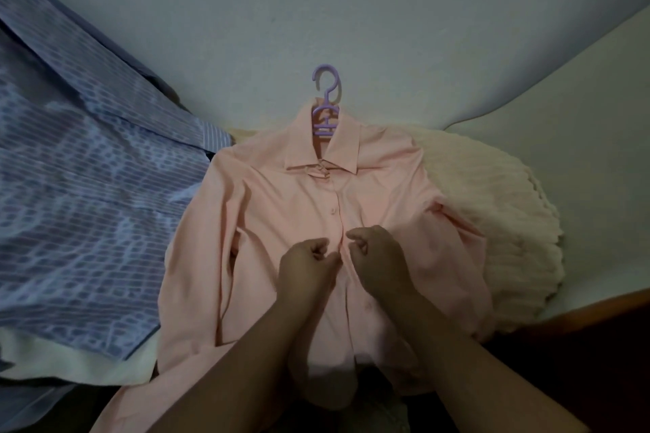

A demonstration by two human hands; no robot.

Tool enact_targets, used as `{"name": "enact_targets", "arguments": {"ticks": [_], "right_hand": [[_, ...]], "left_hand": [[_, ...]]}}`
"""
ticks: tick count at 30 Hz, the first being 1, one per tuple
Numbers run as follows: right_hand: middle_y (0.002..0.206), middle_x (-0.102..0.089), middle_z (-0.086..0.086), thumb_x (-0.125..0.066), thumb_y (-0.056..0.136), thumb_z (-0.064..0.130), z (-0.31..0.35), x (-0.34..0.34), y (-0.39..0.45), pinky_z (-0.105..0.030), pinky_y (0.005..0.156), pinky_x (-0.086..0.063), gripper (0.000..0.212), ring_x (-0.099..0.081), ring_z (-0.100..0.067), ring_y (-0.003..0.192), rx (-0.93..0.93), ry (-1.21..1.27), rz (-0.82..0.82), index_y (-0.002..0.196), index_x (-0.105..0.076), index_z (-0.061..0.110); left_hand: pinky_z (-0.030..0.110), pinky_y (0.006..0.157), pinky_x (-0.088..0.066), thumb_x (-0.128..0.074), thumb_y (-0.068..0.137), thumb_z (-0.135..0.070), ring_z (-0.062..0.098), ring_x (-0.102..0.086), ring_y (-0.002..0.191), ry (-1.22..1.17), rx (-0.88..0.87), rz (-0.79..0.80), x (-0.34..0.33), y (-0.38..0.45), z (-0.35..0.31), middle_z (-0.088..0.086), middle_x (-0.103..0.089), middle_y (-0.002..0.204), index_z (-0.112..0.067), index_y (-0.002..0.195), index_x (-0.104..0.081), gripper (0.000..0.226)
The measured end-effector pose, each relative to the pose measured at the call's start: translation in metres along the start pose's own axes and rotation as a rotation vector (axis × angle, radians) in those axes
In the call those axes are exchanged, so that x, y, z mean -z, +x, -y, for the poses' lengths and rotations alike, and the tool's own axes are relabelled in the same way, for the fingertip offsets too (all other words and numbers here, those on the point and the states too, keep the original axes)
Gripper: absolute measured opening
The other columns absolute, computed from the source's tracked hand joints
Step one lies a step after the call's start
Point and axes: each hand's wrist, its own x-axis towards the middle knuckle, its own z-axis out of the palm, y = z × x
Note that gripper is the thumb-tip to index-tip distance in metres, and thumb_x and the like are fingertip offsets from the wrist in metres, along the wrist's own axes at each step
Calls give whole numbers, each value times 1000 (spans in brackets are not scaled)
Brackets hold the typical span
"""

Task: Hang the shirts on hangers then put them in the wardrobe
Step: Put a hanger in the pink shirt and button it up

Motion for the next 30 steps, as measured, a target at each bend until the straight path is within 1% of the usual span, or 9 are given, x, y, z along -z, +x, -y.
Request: {"name": "enact_targets", "arguments": {"ticks": [2,5,10,13,15,18,22,25,30], "right_hand": [[108,-65,-9,-51,91,10,-3,-5,8,-17,78,-33,25,-56,-20,99,-17,-47,92,109,-69,8],[120,-63,-9,-53,92,18,-11,-12,14,-24,92,-39,30,-57,-22,109,-110,-116,202,118,-65,10],[113,-63,-11,-50,91,13,-14,-18,14,-23,85,-42,25,-59,-22,98,-188,-135,187,109,-69,9],[121,-58,-10,-50,93,13,-15,-16,14,-21,90,-37,28,-55,-23,108,-203,-140,201,117,-63,8],[120,-59,-10,-46,95,12,-12,-10,14,-22,90,-35,27,-53,-23,111,-194,-147,267,115,-62,5],[109,-65,-13,-51,92,12,-8,-6,17,-26,84,-42,21,-59,-27,103,-264,-54,288,103,-66,3],[104,-70,-6,-57,89,11,-1,-5,16,-23,90,-45,18,-63,-20,99,-284,97,232,99,-72,7],[101,-71,-8,-56,91,14,2,-5,14,-33,94,-48,19,-64,-23,97,-322,181,254,98,-73,7],[92,-72,-11,-58,90,12,5,-2,12,-33,87,-51,16,-65,-25,89,-362,300,233,93,-72,5]], "left_hand": [[13,69,-52,-67,89,-25,1,-63,81,-18,-19,11,-5,6,-4,-2,-70,112,-18,125,-62,38],[1,63,-45,-64,90,-13,-4,-59,82,-93,6,25,-9,11,-3,-7,-67,114,-14,122,-65,32],[28,92,-54,-64,88,-8,7,-64,98,-201,109,50,-8,13,7,-5,-68,117,-18,120,-66,33],[22,93,-48,-63,89,-9,5,-61,99,-173,118,99,-3,16,8,-7,-66,117,-17,123,-65,35],[26,96,-50,-63,87,-7,7,-63,96,-219,148,105,0,17,9,-4,-69,112,-17,120,-67,34],[29,87,-54,-62,86,-3,14,-65,87,-339,228,94,4,18,9,2,-71,103,-15,113,-70,31],[38,96,-52,-64,85,-1,17,-68,97,-537,282,126,6,16,7,6,-73,102,-21,103,-71,28],[36,97,-51,-64,85,-1,17,-67,100,-582,275,129,6,15,7,5,-72,106,-19,107,-70,28],[36,98,-51,-63,88,-7,16,-66,102,-539,218,99,7,11,3,1,-70,110,-16,117,-66,31]]}}
